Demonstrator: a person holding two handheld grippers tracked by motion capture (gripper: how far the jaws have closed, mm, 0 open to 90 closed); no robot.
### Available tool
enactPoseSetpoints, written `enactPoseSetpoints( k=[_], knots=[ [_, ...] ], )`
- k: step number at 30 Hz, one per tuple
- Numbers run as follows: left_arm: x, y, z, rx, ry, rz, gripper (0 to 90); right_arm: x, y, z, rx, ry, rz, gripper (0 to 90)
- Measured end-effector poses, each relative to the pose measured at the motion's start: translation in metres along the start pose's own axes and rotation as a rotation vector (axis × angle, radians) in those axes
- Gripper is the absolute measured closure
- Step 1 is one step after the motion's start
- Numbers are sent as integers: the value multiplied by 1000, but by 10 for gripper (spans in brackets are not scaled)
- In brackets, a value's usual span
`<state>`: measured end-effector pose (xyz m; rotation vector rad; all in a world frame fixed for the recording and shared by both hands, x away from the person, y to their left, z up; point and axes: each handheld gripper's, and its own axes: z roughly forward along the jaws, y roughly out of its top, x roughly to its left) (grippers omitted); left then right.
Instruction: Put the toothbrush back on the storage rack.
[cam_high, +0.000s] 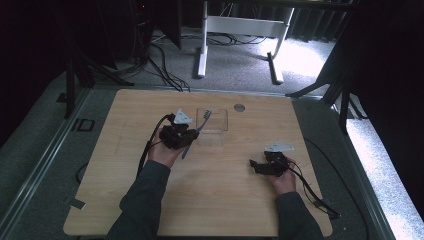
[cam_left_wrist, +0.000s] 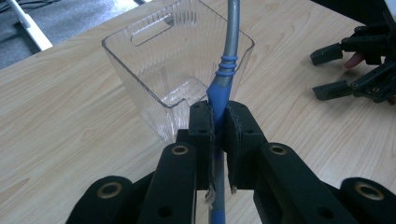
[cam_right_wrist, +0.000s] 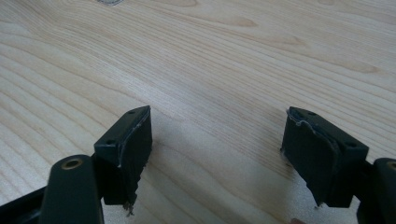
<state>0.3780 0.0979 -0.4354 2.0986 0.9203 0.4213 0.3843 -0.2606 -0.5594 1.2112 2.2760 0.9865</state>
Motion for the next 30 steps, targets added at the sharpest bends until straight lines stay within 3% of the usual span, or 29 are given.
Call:
enactPoseSetpoints(
  k=[30],
  knots=[
    [1,0,4,-99,11,-56,817,0,0,0,0,0,-1,238]
  ],
)
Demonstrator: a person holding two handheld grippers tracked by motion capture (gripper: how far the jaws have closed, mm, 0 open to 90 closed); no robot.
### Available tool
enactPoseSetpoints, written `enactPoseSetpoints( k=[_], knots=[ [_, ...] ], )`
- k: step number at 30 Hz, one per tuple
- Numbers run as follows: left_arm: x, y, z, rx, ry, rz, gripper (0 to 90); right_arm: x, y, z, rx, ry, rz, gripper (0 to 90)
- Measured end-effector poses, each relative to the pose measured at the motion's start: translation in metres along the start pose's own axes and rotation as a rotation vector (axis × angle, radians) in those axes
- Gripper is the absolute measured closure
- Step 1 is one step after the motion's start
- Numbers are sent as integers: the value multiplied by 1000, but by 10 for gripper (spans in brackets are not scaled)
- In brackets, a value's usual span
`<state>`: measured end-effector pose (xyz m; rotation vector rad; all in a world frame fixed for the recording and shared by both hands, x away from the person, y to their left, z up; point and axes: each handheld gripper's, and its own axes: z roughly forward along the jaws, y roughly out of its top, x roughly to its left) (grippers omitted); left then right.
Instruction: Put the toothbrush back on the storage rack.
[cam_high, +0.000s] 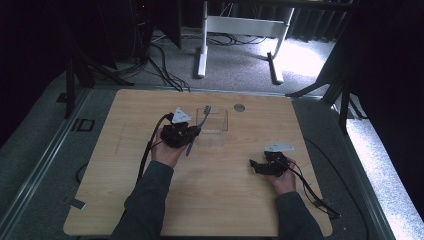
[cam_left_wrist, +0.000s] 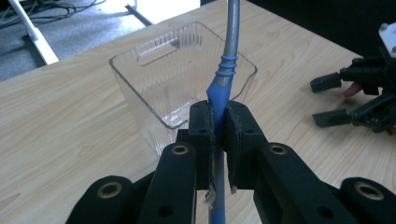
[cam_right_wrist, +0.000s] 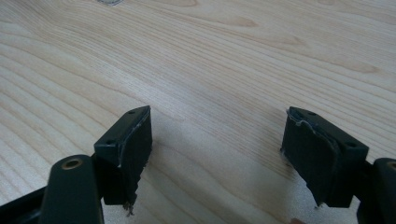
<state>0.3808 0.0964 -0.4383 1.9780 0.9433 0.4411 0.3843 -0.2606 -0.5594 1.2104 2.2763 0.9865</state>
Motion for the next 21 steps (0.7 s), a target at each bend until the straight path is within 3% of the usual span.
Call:
enactPoseSetpoints(
  k=[21],
  knots=[
    [-1,1,8,-65,7,-28,817,0,0,0,0,0,-1,238]
  ],
)
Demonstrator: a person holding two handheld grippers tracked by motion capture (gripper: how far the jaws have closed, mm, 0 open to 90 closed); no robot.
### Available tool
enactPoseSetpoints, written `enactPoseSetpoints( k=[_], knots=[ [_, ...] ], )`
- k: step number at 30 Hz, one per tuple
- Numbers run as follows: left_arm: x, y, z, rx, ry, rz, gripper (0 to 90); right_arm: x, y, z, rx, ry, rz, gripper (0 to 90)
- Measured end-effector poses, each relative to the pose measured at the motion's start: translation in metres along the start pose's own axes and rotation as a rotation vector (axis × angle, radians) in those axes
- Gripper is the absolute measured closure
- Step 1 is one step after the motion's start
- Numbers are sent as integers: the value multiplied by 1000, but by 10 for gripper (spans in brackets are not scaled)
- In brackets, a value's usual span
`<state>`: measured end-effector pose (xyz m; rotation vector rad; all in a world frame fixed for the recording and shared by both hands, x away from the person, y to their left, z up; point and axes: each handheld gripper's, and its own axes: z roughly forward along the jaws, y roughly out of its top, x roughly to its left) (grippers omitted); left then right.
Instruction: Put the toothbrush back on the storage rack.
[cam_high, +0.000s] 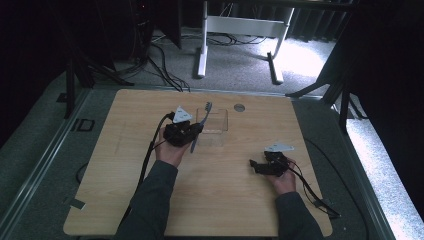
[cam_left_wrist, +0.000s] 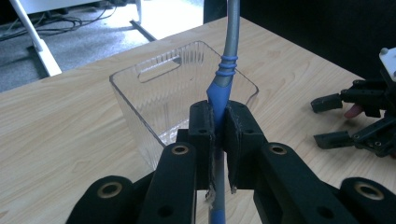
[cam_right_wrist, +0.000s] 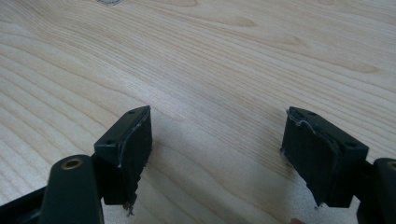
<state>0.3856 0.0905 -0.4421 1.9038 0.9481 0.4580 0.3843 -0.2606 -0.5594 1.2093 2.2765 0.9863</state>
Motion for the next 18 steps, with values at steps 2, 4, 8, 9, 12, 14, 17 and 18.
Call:
enactPoseSetpoints(
  k=[2,4,8,9,12,14,17,18],
  knots=[
    [0,0,0,-6,1,-3,817,0,0,0,0,0,0,239],
    [0,0,1,-12,0,-4,817,0,0,0,1,0,1,238],
    [-1,0,3,-24,-3,-8,817,0,0,0,0,0,0,238],
    [-1,0,3,-28,-4,-9,817,0,0,0,0,0,0,239],
    [-1,0,4,-35,-6,-7,817,0,0,0,0,0,1,239],
    [-1,0,5,-43,-7,-9,817,0,0,0,0,0,1,239],
    [-2,0,6,-51,-6,-8,817,0,0,0,0,0,1,238],
    [-2,0,6,-54,-6,-6,817,0,0,0,1,0,1,238]
  ],
)
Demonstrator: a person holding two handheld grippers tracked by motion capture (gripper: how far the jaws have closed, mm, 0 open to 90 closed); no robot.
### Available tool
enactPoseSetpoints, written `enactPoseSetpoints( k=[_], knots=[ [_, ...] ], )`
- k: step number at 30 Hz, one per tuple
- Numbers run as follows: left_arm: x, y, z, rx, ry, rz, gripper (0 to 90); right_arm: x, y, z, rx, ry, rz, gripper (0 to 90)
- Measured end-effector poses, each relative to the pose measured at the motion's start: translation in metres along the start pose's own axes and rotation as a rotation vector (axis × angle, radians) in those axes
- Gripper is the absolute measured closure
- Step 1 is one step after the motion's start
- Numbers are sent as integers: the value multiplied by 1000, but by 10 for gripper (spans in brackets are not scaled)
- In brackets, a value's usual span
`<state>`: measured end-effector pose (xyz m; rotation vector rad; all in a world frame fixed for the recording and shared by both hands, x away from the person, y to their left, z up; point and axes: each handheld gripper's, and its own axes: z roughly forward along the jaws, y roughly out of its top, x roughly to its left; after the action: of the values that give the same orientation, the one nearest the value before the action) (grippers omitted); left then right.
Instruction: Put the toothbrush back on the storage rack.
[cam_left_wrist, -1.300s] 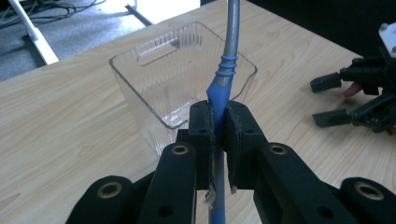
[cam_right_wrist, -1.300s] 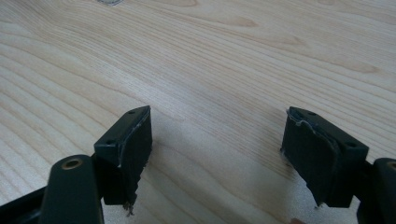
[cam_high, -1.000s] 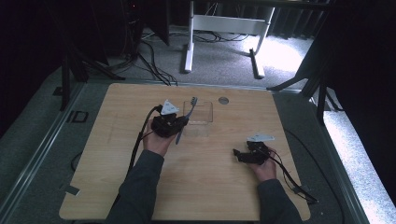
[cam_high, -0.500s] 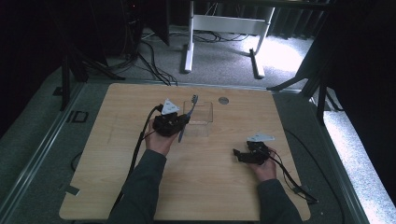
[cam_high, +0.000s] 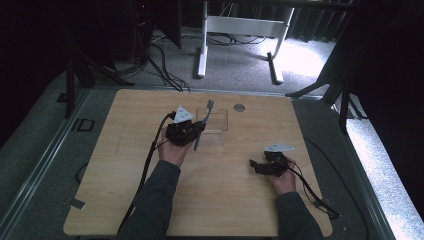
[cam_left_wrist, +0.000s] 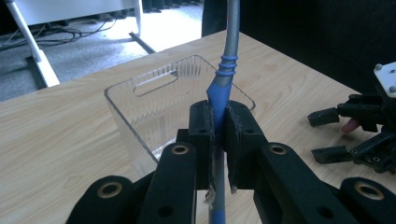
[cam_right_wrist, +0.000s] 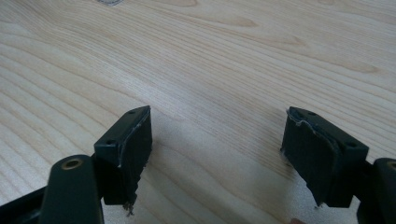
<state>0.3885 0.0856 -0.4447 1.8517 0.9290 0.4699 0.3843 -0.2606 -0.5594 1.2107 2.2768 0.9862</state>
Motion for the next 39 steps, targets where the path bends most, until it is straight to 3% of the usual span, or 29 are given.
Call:
enactPoseSetpoints(
  k=[8,39],
  knots=[
    [-1,0,2,-26,-5,5,817,0,0,0,0,0,0,238],
    [5,2,12,-132,3,-69,817,0,0,0,0,1,0,238]
  ],
)
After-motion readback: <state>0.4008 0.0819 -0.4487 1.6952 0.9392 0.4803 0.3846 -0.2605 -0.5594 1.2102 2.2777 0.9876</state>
